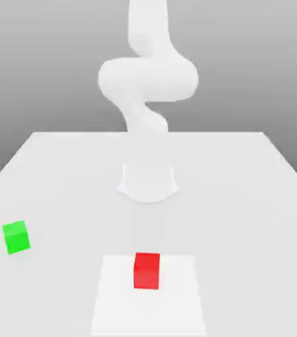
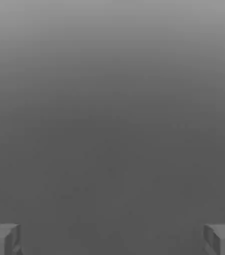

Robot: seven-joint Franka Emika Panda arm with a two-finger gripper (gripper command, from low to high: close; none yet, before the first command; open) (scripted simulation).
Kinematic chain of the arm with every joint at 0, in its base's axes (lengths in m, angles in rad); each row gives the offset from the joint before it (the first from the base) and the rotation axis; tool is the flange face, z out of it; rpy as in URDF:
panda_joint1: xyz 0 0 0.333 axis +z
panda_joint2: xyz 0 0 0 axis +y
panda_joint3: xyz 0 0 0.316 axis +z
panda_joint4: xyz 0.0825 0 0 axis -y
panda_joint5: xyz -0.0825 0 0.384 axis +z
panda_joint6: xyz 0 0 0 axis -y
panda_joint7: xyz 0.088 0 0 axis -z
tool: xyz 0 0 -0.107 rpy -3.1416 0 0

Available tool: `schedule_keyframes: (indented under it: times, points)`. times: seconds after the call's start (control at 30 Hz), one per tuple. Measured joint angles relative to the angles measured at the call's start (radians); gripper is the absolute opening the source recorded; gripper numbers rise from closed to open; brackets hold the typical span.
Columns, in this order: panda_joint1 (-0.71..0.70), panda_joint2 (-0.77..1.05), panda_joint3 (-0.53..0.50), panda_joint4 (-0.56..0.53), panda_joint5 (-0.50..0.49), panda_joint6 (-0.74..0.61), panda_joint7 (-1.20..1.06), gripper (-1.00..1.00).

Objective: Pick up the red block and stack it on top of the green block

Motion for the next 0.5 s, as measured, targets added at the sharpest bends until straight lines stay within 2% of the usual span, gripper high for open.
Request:
schedule_keyframes:
  times: [0.3, 0.5]
  points:
    - [0.048, 0.334, -0.045, -0.214, 0.079, 0.204, -0.032, 0.0]
    - [0.051, 0.569, -0.035, -0.364, 0.067, 0.353, -0.004, 0.0]
